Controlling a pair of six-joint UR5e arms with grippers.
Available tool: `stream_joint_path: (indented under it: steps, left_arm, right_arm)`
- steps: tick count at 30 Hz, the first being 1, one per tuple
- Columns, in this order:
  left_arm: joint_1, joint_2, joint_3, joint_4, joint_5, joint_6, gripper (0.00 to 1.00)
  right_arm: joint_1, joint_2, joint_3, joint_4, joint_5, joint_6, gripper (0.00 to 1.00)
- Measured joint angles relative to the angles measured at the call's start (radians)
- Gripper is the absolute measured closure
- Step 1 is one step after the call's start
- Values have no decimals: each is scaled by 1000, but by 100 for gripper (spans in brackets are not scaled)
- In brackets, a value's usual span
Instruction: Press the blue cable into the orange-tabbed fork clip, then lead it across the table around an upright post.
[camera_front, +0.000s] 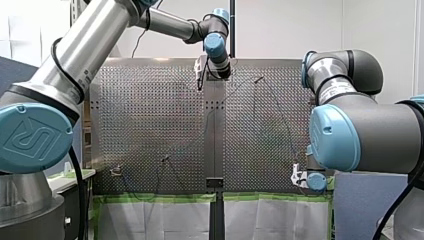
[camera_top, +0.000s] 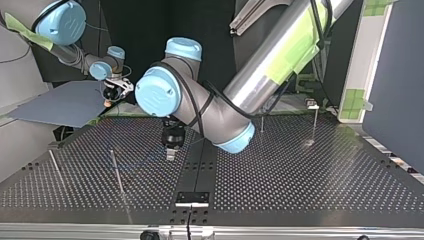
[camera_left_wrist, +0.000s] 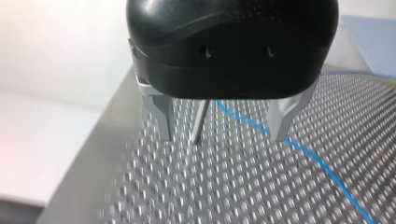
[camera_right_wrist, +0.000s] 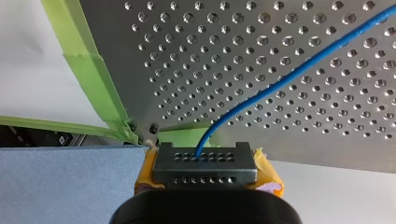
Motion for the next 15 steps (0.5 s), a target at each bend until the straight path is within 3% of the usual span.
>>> stream_joint_path:
  steps: [8,15]
  left_arm:
    - [-19,2,0,27,79,72,1]
    - [-27,-2,0,79,148,57,1]
  right_arm:
    - [-2,0,-5,4,-2,-1,100]
    - [-2,1,-8,4,-2,-1,100]
